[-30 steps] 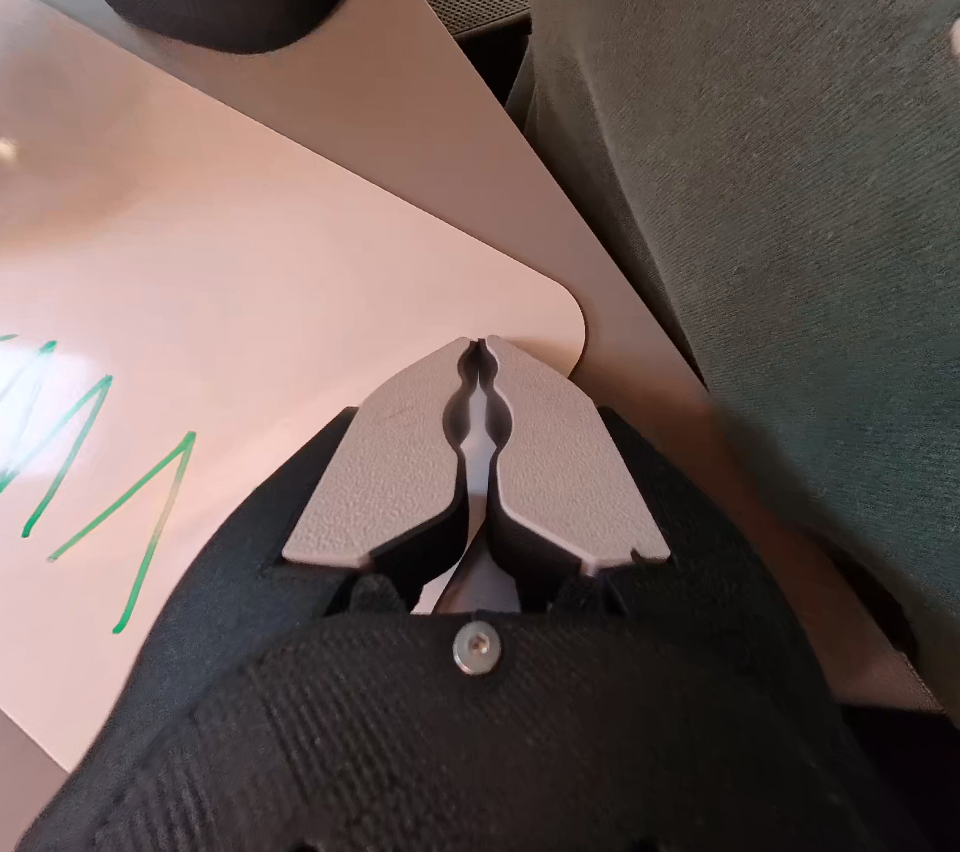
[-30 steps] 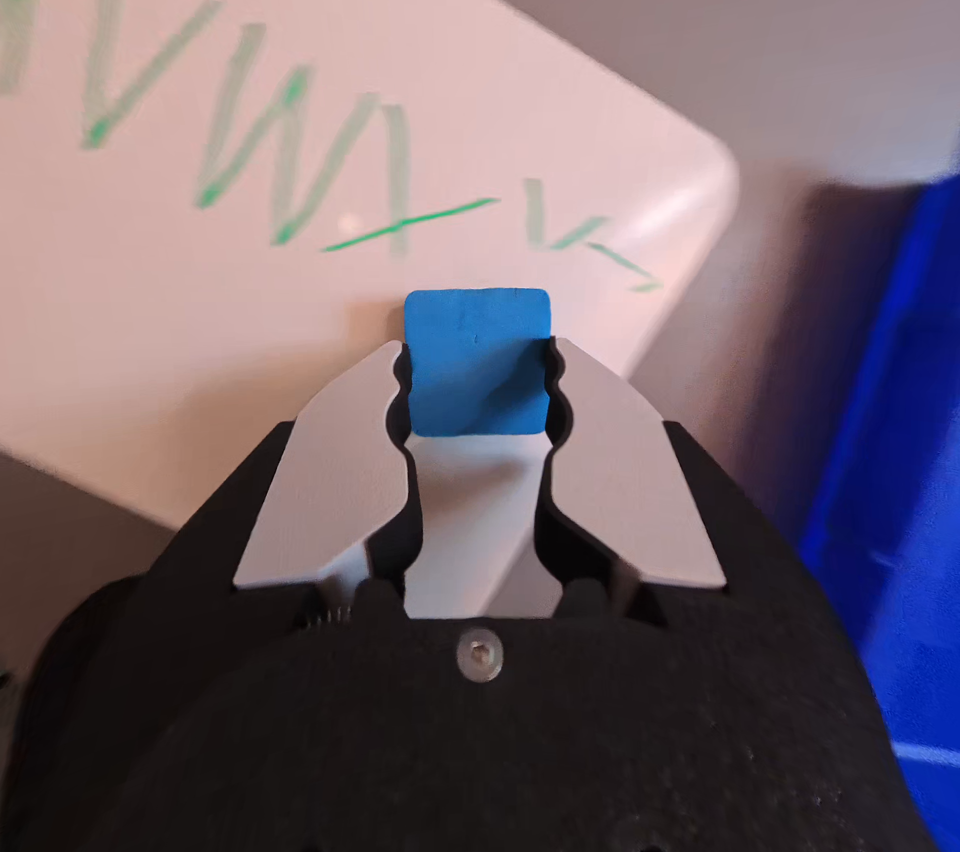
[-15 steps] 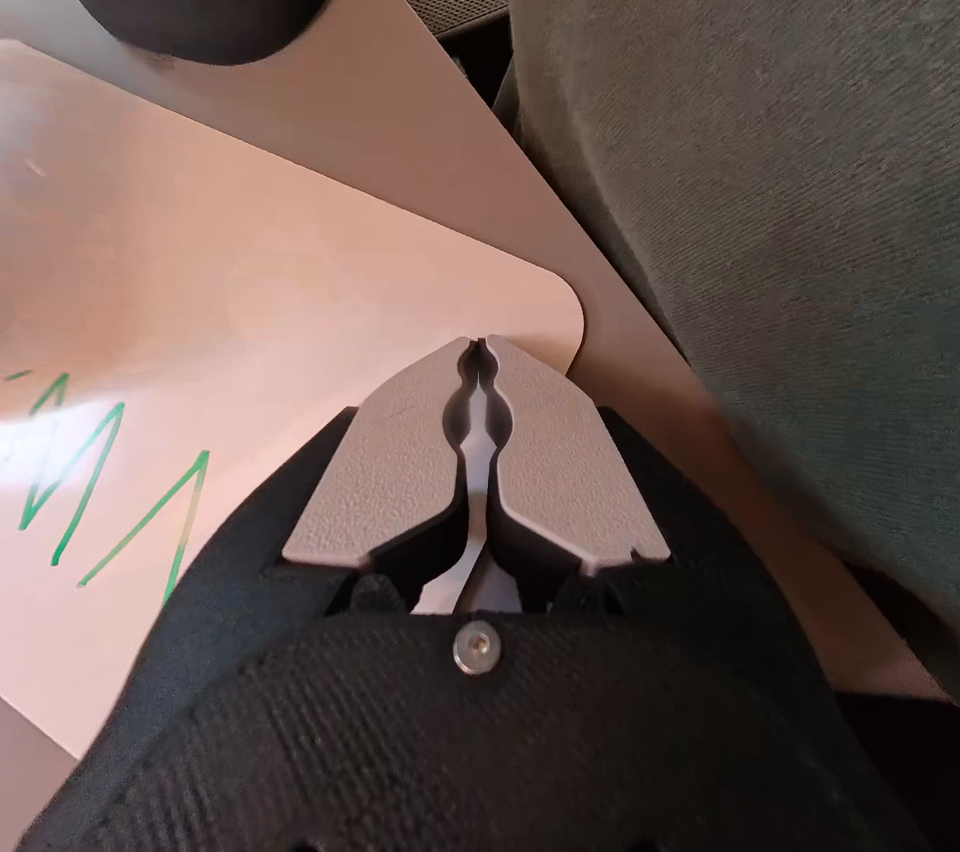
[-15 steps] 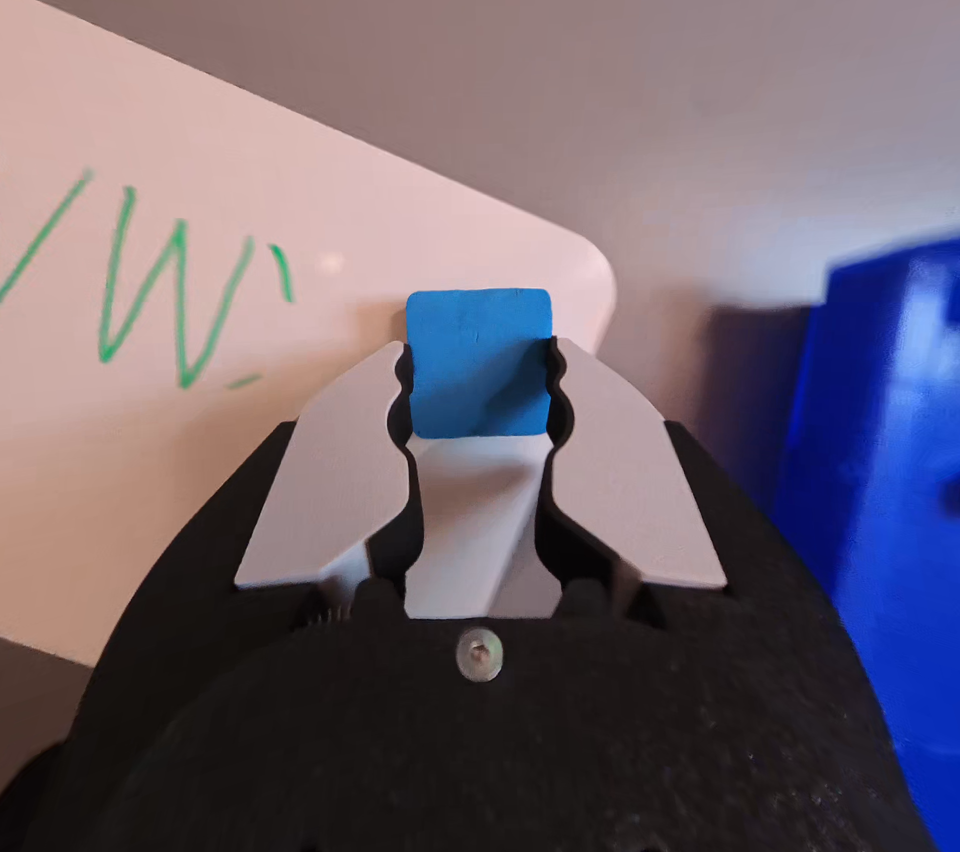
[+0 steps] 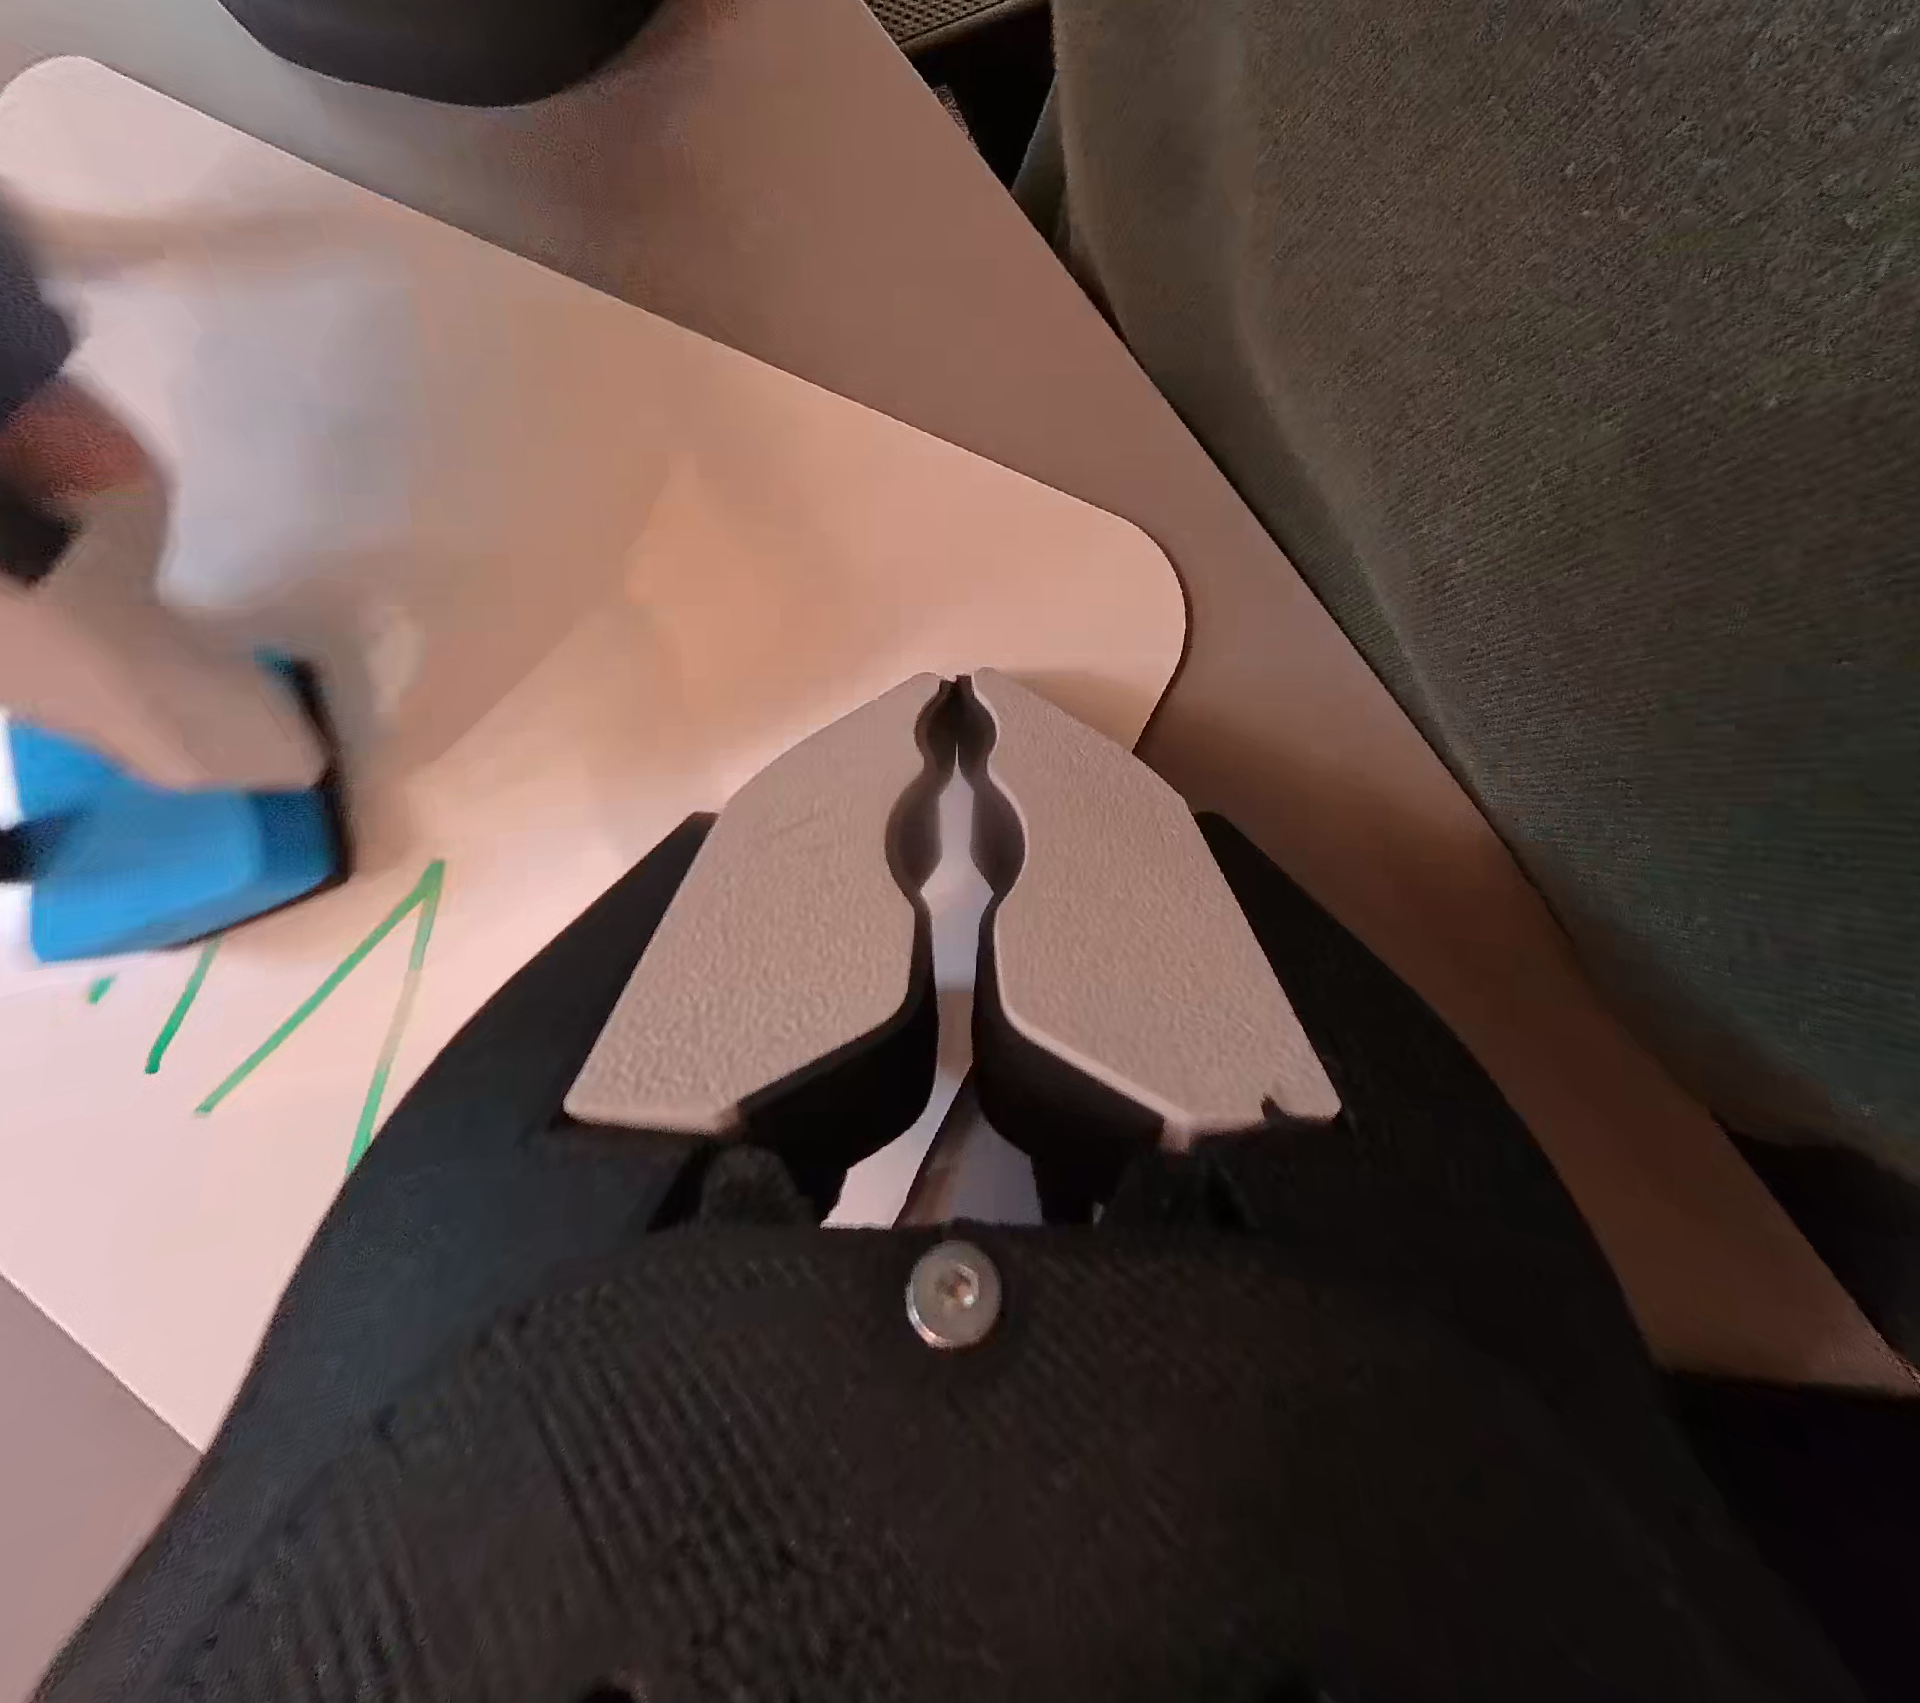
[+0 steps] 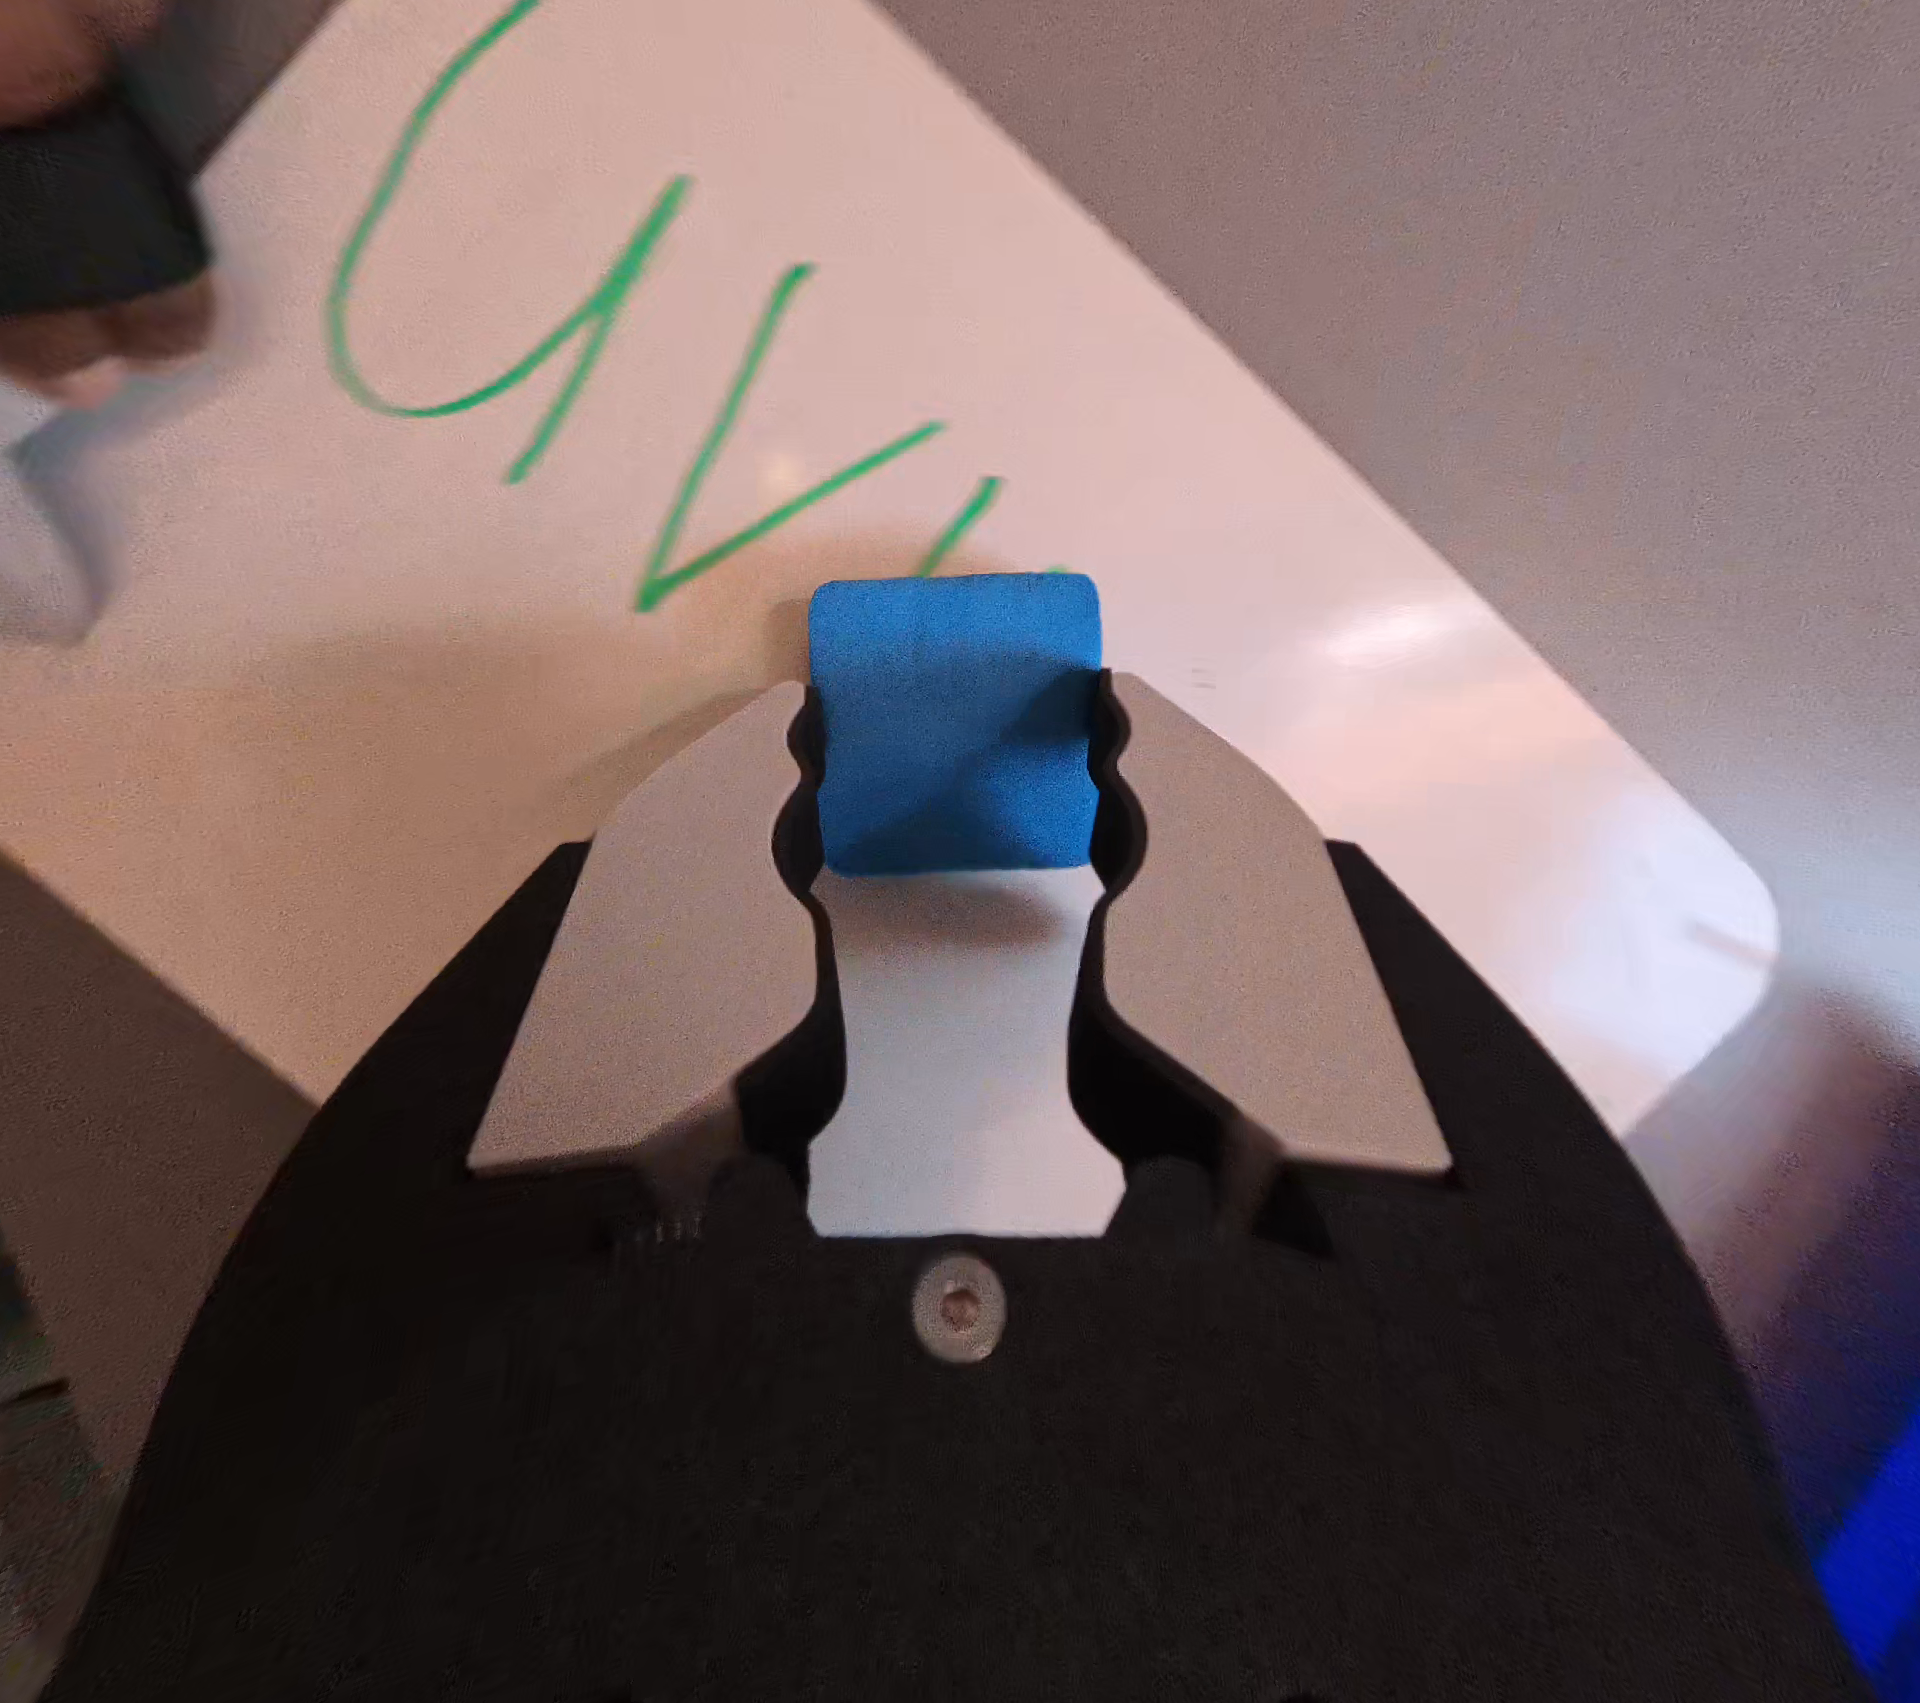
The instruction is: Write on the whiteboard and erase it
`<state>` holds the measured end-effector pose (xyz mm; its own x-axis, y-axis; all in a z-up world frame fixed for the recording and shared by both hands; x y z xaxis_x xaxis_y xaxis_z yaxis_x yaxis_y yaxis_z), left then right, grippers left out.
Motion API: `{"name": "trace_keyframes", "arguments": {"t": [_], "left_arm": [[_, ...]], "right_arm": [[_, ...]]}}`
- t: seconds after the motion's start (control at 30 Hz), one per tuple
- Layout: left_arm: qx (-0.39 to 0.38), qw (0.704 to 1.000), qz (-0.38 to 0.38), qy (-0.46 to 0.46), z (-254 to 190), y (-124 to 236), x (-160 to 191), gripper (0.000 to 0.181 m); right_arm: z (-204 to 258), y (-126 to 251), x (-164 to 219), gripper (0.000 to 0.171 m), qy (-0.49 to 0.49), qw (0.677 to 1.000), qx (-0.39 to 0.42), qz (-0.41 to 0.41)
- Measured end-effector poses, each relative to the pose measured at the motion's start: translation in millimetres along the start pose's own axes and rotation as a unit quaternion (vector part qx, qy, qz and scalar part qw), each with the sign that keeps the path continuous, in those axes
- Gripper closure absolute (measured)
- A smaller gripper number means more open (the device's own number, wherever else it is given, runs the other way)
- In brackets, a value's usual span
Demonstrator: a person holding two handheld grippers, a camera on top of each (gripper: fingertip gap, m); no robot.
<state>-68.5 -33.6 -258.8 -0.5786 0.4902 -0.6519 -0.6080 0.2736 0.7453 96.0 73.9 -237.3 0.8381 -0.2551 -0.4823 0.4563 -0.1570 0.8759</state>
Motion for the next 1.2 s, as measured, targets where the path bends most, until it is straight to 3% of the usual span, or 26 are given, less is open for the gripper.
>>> {"name": "trace_keyframes", "arguments": {"t": [0.07, 0.17, 0.23, 0.33, 0.43, 0.53, 0.6, 0.7, 0.8, 0.9, 1.0, 1.1, 1.2], "left_arm": [[-0.001, 1.000, -0.001, 0.000, 0.0, 0.2, 0.5, 0.181], [0.003, 1.000, -0.003, 0.000, 0.7, 0.6, 1.4, 0.181], [0.004, 1.000, -0.004, 0.003, 0.9, 0.5, 1.5, 0.181], [-0.001, 1.000, -0.004, 0.005, -0.2, 0.5, 1.6, 0.181], [-0.009, 1.000, 0.000, 0.005, -1.7, 2.0, 2.5, 0.180], [-0.009, 1.000, -0.002, 0.008, -3.2, 3.4, 4.0, 0.181], [-0.009, 1.000, 0.001, 0.006, -3.2, 3.5, 3.5, 0.181], [-0.007, 1.000, -0.002, 0.009, -3.9, 3.3, 3.4, 0.181], [-0.018, 1.000, 0.000, 0.008, -7.7, 4.8, 4.3, 0.181], [-0.022, 1.000, -0.006, 0.012, -10.7, 6.5, 6.7, 0.180], [-0.020, 1.000, -0.007, 0.012, -10.5, 6.7, 7.0, 0.180], [-0.026, 0.999, -0.012, 0.018, -13.1, 8.3, 9.5, 0.180], [-0.046, 0.998, -0.013, 0.032, -19.1, 14.2, 15.7, 0.181]], "right_arm": [[15.9, 7.2, 9.8, 0.121, 0.028, 0.999, -0.012, 0.015], [-44.1, 23.3, 39.9, 0.122, -0.081, 0.995, 0.052, 0.025], [-61.4, 18.3, 31.8, 0.122, -0.107, 0.991, 0.073, 0.023], [-4.3, -7.0, -9.6, 0.121, -0.013, 1.000, 0.015, -0.013], [35.4, -1.6, -6.6, 0.121, 0.051, 0.998, -0.027, 0.015], [-14.4, 12.4, 16.9, 0.121, -0.033, 0.998, 0.023, 0.039], [-45.3, 9.1, 12.8, 0.122, -0.082, 0.995, 0.052, 0.034], [-3.7, -17.0, -28.5, 0.121, -0.003, 1.000, 0.012, -0.006], [49.8, -14.5, -30.0, 0.121, 0.089, 0.995, -0.042, 0.015], [16.5, -1.4, -9.6, 0.121, 0.027, 0.999, -0.019, 0.041], [-17.1, -11.9, -25.9, 0.121, -0.011, 0.999, 0.028, 0.036], [38.1, -30.0, -53.0, 0.121, 0.078, 0.996, -0.032, -0.007], [57.9, -17.6, -37.1, 0.121, 0.119, 0.990, -0.073, 0.025]]}}
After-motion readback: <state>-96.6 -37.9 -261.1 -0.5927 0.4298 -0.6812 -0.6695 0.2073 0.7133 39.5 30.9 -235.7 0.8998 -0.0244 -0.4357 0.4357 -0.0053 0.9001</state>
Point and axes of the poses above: each gripper's, where its closed fingertips meet, y back along the fingers, x out of its underside, z = x × y across the jaws, the point moved 10 cm from there along y, back along the fingers
